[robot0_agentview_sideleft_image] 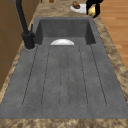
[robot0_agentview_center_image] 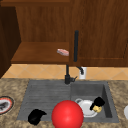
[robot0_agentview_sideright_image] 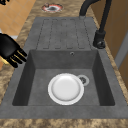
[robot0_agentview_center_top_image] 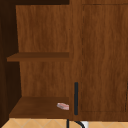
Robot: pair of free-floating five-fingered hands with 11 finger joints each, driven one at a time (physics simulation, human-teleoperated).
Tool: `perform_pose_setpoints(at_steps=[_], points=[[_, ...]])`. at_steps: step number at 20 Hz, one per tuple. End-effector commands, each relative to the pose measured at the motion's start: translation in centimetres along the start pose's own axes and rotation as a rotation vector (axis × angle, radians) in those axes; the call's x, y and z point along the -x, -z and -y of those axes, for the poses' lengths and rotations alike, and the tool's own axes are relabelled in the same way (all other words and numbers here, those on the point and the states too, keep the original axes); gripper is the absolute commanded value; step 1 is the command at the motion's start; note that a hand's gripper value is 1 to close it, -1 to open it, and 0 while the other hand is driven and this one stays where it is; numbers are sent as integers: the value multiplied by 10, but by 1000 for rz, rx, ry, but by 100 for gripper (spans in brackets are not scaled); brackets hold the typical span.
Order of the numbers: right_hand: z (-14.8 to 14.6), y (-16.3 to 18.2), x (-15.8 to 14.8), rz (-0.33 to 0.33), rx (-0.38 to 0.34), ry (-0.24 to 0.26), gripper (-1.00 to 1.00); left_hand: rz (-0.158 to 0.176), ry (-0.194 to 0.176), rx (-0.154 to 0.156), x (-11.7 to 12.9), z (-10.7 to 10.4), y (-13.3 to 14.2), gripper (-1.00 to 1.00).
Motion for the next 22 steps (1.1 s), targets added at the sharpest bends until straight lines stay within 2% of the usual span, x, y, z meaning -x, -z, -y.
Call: perform_pose_setpoints(at_steps=[1,12,20,22], points=[[-16,10,-7,70,0,-54,100,0,0,0,0,0,0,0],[-81,56,-46,20,66,-83,100,0,0,0,0,0,0,0],[-138,97,-73,54,103,-119,100,0,0,0,0,0,0,0],[-156,113,-78,62,80,-125,100,0,0,0,0,0,0,0]])
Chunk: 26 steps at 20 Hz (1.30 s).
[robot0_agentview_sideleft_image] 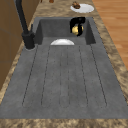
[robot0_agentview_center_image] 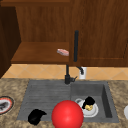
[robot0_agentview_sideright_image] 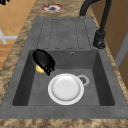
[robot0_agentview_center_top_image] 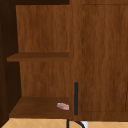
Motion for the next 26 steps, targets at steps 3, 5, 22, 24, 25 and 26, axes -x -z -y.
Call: perform_pose_setpoints(at_steps=[3,5,22,24,25,26], points=[[-44,33,-10,64,-17,-58,100,0,0,0,0,0,0,0],[-55,43,-12,78,-36,-79,100,0,0,0,0,0,0,0],[-151,142,-16,140,-97,-162,100,0,0,0,0,0,0,0],[-149,151,-18,148,-174,-182,100,0,0,0,0,0,0,0],[-147,154,-20,154,-202,-195,100,0,0,0,0,0,0,0],[-147,157,-21,153,-218,-203,100,0,0,0,0,0,0,0]])
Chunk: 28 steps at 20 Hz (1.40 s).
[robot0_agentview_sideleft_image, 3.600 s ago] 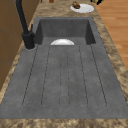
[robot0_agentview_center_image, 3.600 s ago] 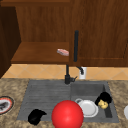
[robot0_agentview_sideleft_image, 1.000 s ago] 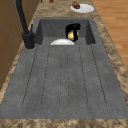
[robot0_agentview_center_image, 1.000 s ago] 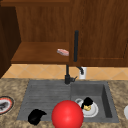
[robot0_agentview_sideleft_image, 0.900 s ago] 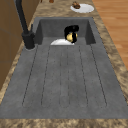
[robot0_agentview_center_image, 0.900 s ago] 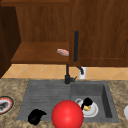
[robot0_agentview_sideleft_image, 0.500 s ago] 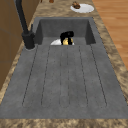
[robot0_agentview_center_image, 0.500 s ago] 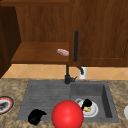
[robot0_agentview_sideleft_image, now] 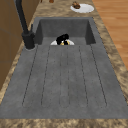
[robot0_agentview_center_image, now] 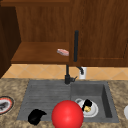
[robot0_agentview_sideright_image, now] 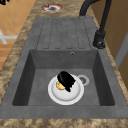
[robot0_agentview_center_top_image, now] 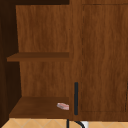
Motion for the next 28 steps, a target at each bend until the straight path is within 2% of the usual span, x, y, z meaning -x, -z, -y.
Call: perform_pose_setpoints(at_steps=[1,6,8,9,10,12,15,19,25,28], points=[[-17,20,0,62,12,-97,100,0,0,0,0,0,0,0],[-12,25,1,79,-22,-120,100,0,0,0,0,0,0,0],[-5,17,4,123,17,-110,100,0,0,0,0,0,0,0],[-4,16,5,134,19,-112,-100,0,0,0,0,0,0,0],[-4,3,1,95,6,-131,-100,0,0,0,0,0,0,0],[0,-16,-1,84,-51,-150,-100,0,0,0,0,0,0,0],[1,-26,-14,58,-78,-128,-100,0,0,0,0,0,0,0],[21,-44,-7,131,-85,-175,-100,0,0,0,0,0,0,0],[43,-61,-5,214,-104,-199,-100,0,0,0,0,0,0,0],[56,-69,-2,257,-99,-192,-100,0,0,0,0,0,0,0]])
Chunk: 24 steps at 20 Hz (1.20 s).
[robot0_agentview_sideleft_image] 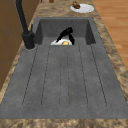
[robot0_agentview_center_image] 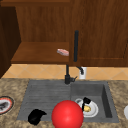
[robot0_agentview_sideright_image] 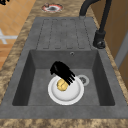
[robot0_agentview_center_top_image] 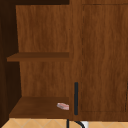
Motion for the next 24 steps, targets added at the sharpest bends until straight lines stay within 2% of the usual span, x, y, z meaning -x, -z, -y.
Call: perform_pose_setpoints(at_steps=[1,7,16,24], points=[[13,-13,4,80,29,-69,-100,0,0,0,0,0,0,0],[30,-46,6,116,48,-112,-100,0,0,0,0,0,0,0],[48,-111,12,126,37,-103,-100,0,0,0,0,0,0,0],[56,-172,22,143,29,-70,-100,0,0,0,0,0,0,0]])
